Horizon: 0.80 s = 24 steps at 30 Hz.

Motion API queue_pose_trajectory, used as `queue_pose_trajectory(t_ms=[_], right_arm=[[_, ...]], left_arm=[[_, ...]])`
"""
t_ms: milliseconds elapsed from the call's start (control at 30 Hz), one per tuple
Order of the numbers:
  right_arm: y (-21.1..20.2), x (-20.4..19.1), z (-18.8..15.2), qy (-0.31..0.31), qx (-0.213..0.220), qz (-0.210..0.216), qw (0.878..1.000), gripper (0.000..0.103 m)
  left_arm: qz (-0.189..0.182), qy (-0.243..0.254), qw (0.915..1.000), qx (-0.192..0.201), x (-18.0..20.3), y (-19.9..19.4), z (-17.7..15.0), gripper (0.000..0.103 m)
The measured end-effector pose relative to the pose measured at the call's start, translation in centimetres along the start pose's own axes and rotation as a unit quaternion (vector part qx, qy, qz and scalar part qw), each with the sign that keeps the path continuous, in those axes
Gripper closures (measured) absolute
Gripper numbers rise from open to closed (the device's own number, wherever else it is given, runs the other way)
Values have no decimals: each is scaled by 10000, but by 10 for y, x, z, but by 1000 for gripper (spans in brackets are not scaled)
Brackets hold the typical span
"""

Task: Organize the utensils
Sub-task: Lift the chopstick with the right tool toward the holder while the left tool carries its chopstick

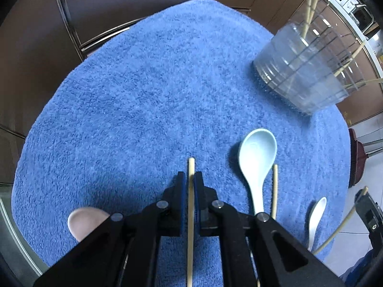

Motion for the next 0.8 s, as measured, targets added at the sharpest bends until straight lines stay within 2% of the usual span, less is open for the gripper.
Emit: queue_pose_trajectory(t_ms=[167,333,533,700,800], right_arm=[[4,0,1,-21,-27,46,10000,97],[7,-1,2,-28,-44,80,10000,97],[2,-2,0,-36,-7,78,10000,97],[-15,-10,-2,-131,147,117,9997,97],[-30,-18,-7,-254,296,174,9991,97]], left_arm=[[-11,30,10000,-28,2,5,6,93],[149,170,9997,45,7,8,11,93],[220,144,9995,178,14,8,7,98],[26,-75,9982,594,10,-14,-1,99],[-309,-158,9938,1055,10,-40,-8,99]])
Point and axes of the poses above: each gripper's, at about its wrist camera, not at the fingertips, and y roughly the way its jaws point, x to its right, z to its top, the point moved 5 cm from there along y, roughly the way its jaws point, and after that the axes turned 9 degrees about z, right-handed, at the moved point
